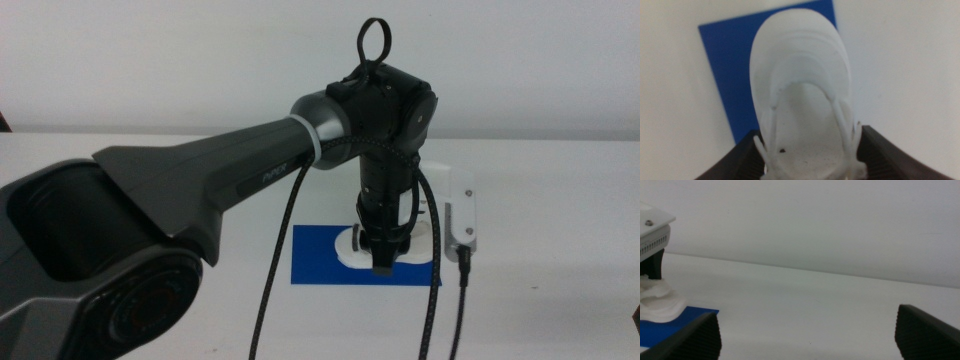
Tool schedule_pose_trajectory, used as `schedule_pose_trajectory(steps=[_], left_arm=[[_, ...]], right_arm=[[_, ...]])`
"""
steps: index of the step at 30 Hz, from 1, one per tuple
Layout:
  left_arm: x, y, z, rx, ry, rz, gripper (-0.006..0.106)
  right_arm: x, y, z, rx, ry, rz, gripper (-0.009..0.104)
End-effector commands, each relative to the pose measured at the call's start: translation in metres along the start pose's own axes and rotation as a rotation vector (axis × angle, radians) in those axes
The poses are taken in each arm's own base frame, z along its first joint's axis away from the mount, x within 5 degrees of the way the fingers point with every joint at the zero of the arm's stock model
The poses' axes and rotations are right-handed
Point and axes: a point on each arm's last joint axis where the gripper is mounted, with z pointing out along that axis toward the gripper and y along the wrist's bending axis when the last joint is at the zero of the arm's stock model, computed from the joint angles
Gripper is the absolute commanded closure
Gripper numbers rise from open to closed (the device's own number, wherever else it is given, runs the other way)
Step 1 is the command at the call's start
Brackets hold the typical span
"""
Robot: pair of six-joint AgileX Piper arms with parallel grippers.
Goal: Use one arm to grab the shoe from the table and place it on the mat.
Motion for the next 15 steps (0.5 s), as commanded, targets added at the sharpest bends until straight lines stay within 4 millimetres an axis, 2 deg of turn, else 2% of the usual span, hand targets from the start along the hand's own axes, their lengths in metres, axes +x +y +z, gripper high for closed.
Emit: schedule_pose_trajectory(steps=[1, 7, 15], left_arm=[[0.008, -0.004, -0.003, 0.055, 0.073, 0.019, 0.101], [0.010, 0.002, 0.001, -0.002, 0.105, 0.023, 0.101], [0.012, 0.002, 0.022, 0.028, 0.137, -0.018, 0.101]], right_arm=[[0.012, 0.002, 0.000, 0.001, -0.002, -0.002, 0.002], [0.012, 0.002, 0.000, 0.001, -0.002, -0.002, 0.002], [0.012, 0.002, 0.000, 0.001, -0.002, -0.002, 0.002]])
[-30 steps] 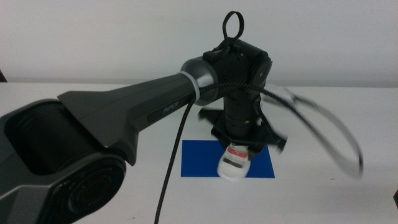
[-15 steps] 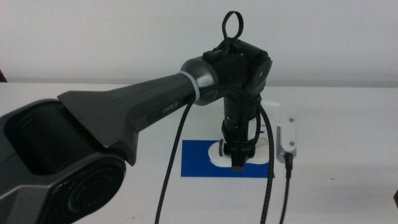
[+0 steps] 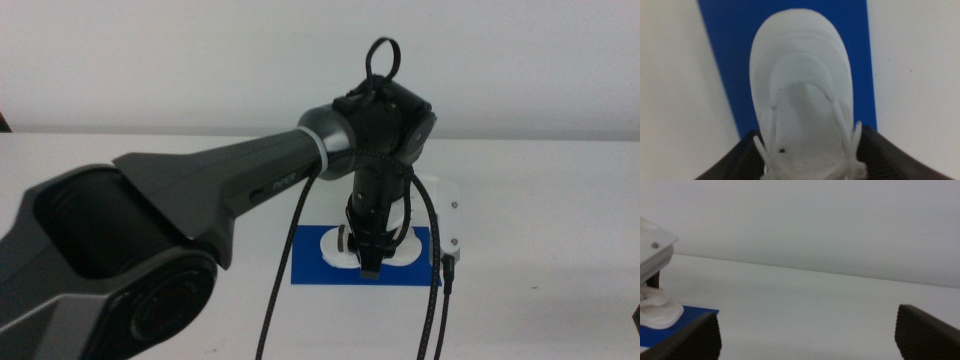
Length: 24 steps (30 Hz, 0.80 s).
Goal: Use one arm to grab the shoe from the table and place it on the mat.
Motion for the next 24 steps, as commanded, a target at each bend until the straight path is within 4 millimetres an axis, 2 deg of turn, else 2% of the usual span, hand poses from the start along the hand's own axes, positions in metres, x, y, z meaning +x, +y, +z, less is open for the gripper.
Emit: schedule_pose_trajectory(steps=[1, 13, 19, 24], left_arm=[[0.003, -0.002, 0.005, 0.046, 0.036, -0.011, 0.101], [0.001, 0.001, 0.012, 0.012, 0.016, -0.010, 0.101], [0.000, 0.000, 0.023, 0.028, 0.018, -0.017, 0.101], [0.000, 0.000, 0.028, 0.039, 0.027, -0.028, 0.092]], right_arm=[[0.012, 0.002, 0.000, 0.001, -0.002, -0.002, 0.002], [0.012, 0.002, 0.000, 0.001, -0.002, -0.002, 0.002], [0.012, 0.002, 0.000, 0.001, -0.002, -0.002, 0.002], [0.012, 0.002, 0.000, 0.001, -0.002, -0.002, 0.002]])
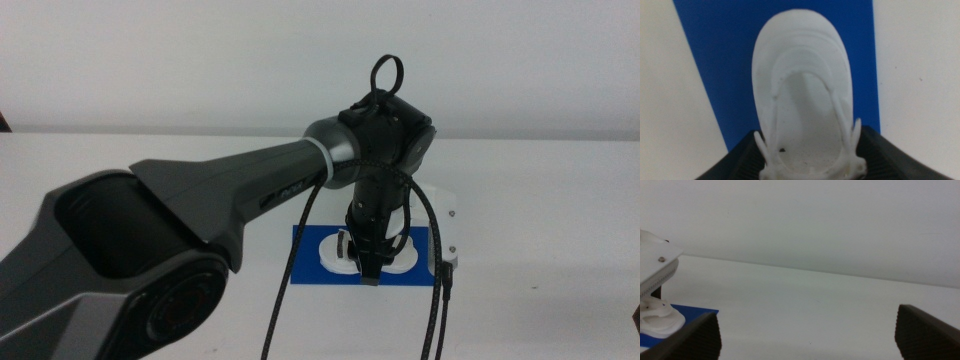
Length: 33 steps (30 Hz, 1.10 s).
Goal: Use one arm to grab the shoe from the table and place it on the mat.
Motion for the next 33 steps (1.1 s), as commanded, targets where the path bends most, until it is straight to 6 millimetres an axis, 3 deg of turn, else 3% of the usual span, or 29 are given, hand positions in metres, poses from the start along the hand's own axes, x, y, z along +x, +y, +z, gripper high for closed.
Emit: schedule_pose_trajectory(steps=[1, 2, 3, 7, 10, 12, 14, 17, 19, 22, 28, 33], left_arm=[[0.001, 0.000, 0.010, 0.024, 0.013, -0.009, 0.085], [0.002, -0.001, 0.010, 0.032, 0.019, -0.005, 0.066], [0.003, -0.001, 0.009, 0.033, 0.032, 0.010, 0.036], [0.006, -0.001, -0.002, 0.044, 0.071, 0.029, 0.007], [0.008, 0.004, -0.036, -0.022, 0.036, -0.014, 0.007], [0.013, 0.004, -0.072, -0.094, 0.002, -0.036, 0.007], [0.023, 0.002, -0.123, -0.206, -0.036, -0.108, 0.007], [0.058, -0.006, -0.203, -0.363, -0.140, -0.410, 0.007], [0.087, -0.017, -0.245, -0.395, -0.250, -0.647, 0.007], [0.136, -0.043, -0.286, -0.378, -0.375, -0.901, 0.007], [0.225, -0.116, -0.308, -0.423, -0.422, -1.308, 0.007], [0.261, -0.170, -0.303, -0.552, -0.551, -1.460, 0.007]], right_arm=[[0.012, 0.002, 0.000, 0.001, -0.002, -0.002, 0.002], [0.012, 0.002, 0.000, 0.001, -0.002, -0.002, 0.002], [0.012, 0.002, 0.000, 0.001, -0.002, -0.002, 0.002], [0.012, 0.002, 0.000, 0.001, -0.002, -0.002, 0.002], [0.012, 0.002, 0.000, 0.001, -0.002, -0.002, 0.002], [0.012, 0.002, 0.000, 0.001, -0.002, -0.002, 0.002], [0.012, 0.002, 0.000, 0.001, -0.002, -0.002, 0.002], [0.012, 0.002, 0.000, 0.001, -0.002, -0.002, 0.002], [0.012, 0.002, 0.000, 0.001, -0.002, -0.002, 0.002], [0.012, 0.002, 0.000, 0.001, -0.002, -0.002, 0.002], [0.012, 0.002, 0.000, 0.001, -0.002, -0.002, 0.002], [0.012, 0.002, 0.000, 0.001, -0.002, -0.002, 0.002]])
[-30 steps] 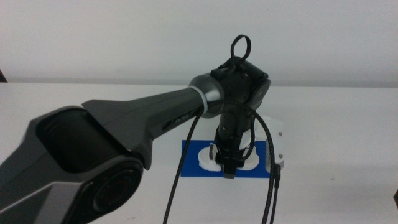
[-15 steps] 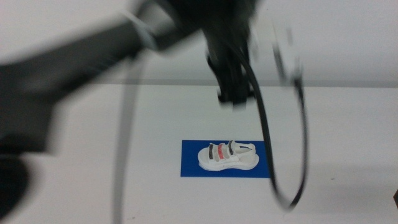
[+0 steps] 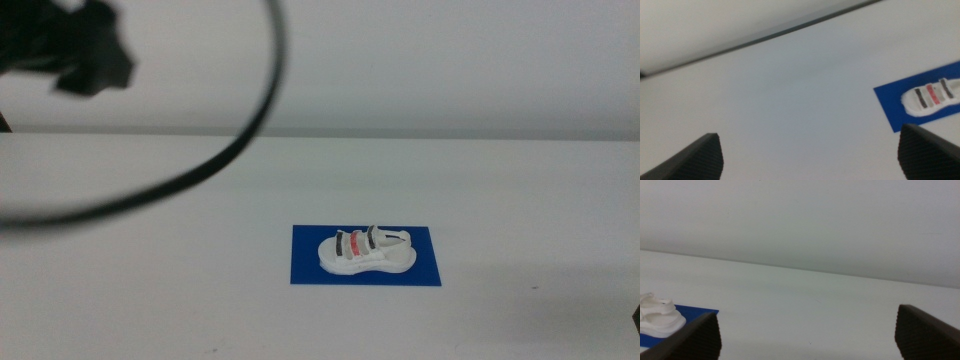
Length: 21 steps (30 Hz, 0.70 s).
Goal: Use one arm to grab the shoe from the table and place it on the mat.
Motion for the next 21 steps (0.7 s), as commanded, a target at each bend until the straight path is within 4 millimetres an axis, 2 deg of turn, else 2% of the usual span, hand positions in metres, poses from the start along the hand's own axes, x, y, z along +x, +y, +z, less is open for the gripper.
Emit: schedule_pose_trajectory(steps=[1, 5, 9, 14, 17, 21], left_arm=[[0.025, 0.009, -0.012, -0.012, -0.083, -0.124, 0.007], [0.069, 0.016, -0.026, -0.018, -0.185, -0.246, 0.007], [0.097, 0.017, -0.030, -0.002, -0.335, -0.269, 0.007], [0.129, 0.012, -0.012, 0.058, -0.583, -0.301, 0.007], [0.154, 0.012, 0.006, 0.062, -0.668, -0.323, 0.007], [0.183, 0.015, 0.018, -0.014, -0.734, -0.303, 0.007]], right_arm=[[0.012, 0.002, 0.000, 0.001, -0.002, -0.002, 0.002], [0.012, 0.002, 0.000, 0.001, -0.002, -0.002, 0.002], [0.012, 0.002, 0.000, 0.001, -0.002, -0.002, 0.002], [0.012, 0.002, 0.000, 0.001, -0.002, -0.002, 0.002], [0.012, 0.002, 0.000, 0.001, -0.002, -0.002, 0.002], [0.012, 0.002, 0.000, 0.001, -0.002, -0.002, 0.002]])
